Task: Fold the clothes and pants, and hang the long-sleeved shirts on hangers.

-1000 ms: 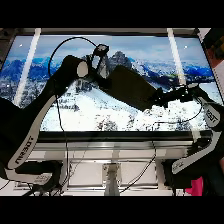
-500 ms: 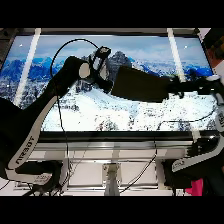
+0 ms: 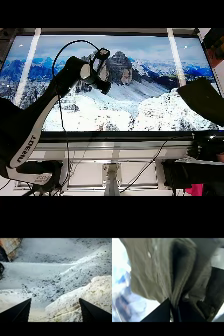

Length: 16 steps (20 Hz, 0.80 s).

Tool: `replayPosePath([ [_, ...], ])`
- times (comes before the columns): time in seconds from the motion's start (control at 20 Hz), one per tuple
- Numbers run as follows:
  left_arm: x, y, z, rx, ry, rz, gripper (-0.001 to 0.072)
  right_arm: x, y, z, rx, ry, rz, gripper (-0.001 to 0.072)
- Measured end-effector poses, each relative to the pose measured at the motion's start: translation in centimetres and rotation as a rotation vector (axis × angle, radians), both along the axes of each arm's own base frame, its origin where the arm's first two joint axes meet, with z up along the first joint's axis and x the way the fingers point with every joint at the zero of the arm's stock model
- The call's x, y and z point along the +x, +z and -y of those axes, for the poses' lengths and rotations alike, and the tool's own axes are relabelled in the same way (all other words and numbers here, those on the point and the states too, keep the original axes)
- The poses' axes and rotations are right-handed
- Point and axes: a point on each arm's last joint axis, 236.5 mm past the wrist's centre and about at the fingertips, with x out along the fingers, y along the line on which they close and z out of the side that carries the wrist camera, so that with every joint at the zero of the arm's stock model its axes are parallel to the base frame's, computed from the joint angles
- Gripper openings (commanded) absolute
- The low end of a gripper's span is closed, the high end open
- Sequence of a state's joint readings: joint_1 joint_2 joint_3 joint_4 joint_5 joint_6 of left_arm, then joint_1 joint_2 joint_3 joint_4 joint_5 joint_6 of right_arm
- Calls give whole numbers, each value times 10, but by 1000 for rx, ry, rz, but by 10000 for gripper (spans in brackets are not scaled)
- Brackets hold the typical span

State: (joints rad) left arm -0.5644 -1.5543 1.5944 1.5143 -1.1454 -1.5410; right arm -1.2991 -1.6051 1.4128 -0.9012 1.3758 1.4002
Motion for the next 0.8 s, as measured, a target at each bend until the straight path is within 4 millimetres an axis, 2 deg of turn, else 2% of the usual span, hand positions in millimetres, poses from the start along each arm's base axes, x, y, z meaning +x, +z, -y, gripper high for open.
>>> replayPosePath([
  [0.15, -2, -4, -2, 11, -1, -14, 639, -56, -15, 13, -12, -37, -134, 20],
  [0.2, -4, -6, -3, 19, -1, -25, 636, -72, -20, 15, -16, -37, -185, 96],
  [0.25, -6, -7, -4, 25, -2, -34, 571, -85, -24, 17, -20, -42, -227, 280],
  [0.35, -12, -10, -8, 43, -4, -61, 286, -98, -24, 21, -24, -65, -270, 297],
  [0.4, -14, -12, -9, 50, -4, -73, 98, -97, -18, 25, -32, -75, -261, 291],
  [0.45, -18, -13, -11, 60, -5, -88, 29, -92, -7, 31, -46, -87, -237, 221],
  [0.5, -20, -14, -13, 68, -6, -100, 29, -82, 9, 38, -72, -93, -193, 61],
  [0.55, -23, -15, -15, 75, -7, -111, 29, -70, 25, 43, -104, -88, -153, 20],
  [0.6, -25, -16, -16, 81, -8, -122, 28, -57, 43, 46, -138, -71, -120, 20],
  [0.7, -31, -18, -19, 97, -10, -145, 27, -21, 70, 36, -178, 6, -61, 18],
  [0.8, -39, -21, -28, 135, -16, -181, 28, 14, 77, 14, -204, 122, -62, 18],
])
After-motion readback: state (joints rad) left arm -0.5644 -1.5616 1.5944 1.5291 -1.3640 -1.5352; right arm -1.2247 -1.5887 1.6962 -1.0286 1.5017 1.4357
